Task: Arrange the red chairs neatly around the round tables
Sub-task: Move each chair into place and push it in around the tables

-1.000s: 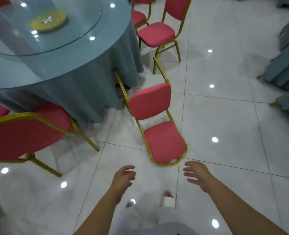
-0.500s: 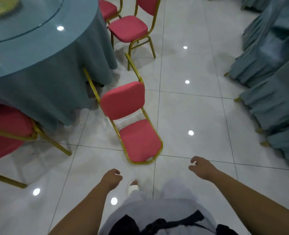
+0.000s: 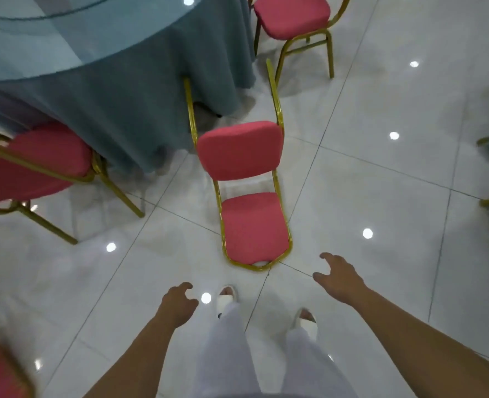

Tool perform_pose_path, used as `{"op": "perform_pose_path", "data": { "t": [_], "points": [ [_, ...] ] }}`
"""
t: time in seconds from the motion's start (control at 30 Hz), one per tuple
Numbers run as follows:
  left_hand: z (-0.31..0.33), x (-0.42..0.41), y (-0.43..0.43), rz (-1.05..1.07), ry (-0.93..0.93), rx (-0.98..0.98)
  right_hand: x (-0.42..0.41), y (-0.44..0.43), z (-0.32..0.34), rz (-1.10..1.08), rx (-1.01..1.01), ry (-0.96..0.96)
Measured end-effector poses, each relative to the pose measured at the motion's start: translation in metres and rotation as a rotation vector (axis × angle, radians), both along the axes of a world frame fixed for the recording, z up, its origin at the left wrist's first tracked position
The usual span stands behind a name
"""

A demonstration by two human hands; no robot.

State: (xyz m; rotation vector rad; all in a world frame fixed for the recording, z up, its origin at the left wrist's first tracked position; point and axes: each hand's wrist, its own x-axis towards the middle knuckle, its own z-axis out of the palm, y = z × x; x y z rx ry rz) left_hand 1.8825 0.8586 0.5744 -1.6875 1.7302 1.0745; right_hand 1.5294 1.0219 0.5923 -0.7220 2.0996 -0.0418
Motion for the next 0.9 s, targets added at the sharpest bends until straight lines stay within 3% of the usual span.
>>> {"op": "perform_pose_path", "data": {
  "t": [0.17, 0.33, 0.6, 0.77, 0.9],
  "points": [
    [-0.085, -0.03, 0.014, 0.074, -0.014, 0.12, -0.027, 0.006, -0.085, 0.017, 0.163, 0.057],
    [-0.23, -0.063, -0.022, 0.086, 0.049, 0.09, -0.039, -0.026, -0.225, 0.062, 0.101, 0.049],
    [-0.505, -0.084, -0.083, 0.616, 0.19, 0.077, -0.042, -0.115, -0.503, -0.296, -0.042, -0.092],
    [-0.625, -0.099, -0.11, 0.856, 0.385, 0.086, -0.072, -0.157, -0.62, -0.844, -0.202, -0.299],
    [-0.673, -0.098, -0.12, 0.832, 0.53, 0.024, -0.085, -0.177, -0.674, -0.986, -0.236, -0.41]
  ]
}}
